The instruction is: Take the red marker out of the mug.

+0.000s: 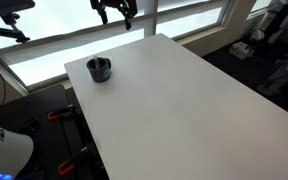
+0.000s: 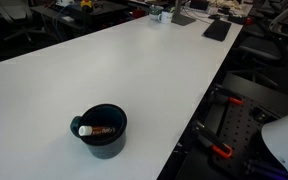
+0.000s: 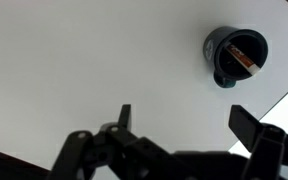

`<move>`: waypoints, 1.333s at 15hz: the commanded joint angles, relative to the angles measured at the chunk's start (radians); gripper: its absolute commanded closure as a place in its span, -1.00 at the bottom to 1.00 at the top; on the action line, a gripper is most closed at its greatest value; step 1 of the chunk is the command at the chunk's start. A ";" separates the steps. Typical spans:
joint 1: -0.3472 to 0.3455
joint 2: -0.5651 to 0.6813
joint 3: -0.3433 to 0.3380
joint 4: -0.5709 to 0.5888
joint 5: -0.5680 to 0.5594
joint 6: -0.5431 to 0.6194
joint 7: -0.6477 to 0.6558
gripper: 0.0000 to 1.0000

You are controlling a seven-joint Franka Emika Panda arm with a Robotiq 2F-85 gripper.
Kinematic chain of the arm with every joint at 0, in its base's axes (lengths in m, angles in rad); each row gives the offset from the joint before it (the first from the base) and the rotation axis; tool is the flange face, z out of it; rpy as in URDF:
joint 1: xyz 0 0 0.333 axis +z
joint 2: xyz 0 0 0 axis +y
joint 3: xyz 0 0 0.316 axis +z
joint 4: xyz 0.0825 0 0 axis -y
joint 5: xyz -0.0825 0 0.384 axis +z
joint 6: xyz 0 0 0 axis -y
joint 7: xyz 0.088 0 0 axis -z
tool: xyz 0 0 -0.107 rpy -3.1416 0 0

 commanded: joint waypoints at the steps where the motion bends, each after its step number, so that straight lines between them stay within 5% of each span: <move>1: 0.000 0.079 0.015 -0.026 -0.007 0.131 0.050 -1.00; 6: 0.032 0.200 0.012 -0.030 0.109 0.160 -0.237 -1.00; 12: 0.013 0.323 0.065 -0.025 -0.028 0.162 -0.448 -1.00; 15: 0.012 0.362 0.084 -0.028 -0.149 0.161 -0.496 -1.00; 20: 0.001 0.368 0.095 -0.031 -0.137 0.148 -0.476 -1.00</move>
